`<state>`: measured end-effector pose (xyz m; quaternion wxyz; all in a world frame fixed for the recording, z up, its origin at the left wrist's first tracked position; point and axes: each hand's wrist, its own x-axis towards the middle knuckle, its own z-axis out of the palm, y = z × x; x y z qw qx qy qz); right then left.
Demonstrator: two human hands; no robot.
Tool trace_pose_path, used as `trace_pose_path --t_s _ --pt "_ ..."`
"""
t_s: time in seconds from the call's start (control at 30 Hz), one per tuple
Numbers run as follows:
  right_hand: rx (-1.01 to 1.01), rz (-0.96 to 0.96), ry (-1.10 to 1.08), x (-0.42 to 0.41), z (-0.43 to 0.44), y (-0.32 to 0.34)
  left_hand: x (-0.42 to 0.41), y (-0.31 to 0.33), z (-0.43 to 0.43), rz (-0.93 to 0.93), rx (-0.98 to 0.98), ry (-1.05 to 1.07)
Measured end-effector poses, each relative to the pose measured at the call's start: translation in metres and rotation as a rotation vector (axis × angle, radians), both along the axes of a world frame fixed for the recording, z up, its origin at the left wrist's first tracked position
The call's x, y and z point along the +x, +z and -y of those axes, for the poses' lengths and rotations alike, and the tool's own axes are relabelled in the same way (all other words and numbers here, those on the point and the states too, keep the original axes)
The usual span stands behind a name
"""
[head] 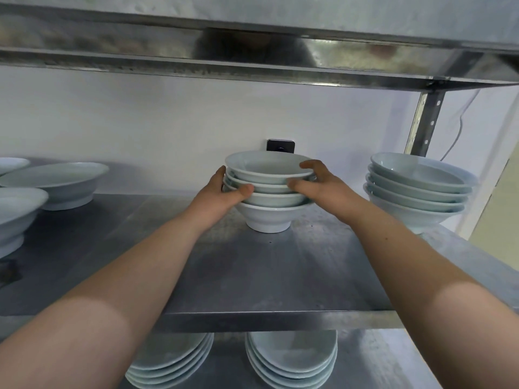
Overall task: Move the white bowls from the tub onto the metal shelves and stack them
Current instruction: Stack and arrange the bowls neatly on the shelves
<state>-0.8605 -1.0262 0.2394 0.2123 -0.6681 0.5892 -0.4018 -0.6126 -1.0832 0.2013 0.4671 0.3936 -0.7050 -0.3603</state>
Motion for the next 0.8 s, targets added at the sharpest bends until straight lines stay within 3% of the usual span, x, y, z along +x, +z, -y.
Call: trace_pose_path --t_s 0.3,0.8 --pt "0.011 0.193 0.081 -0.006 0.003 -0.008 -0.012 0.002 -0.008 -0.029 -0.002 -0.027" --pt "-0.098 0.194 -0.109 -0.048 -0.022 -0.015 -0.068 0.004 -0.011 0.033 0.027 -0.043"
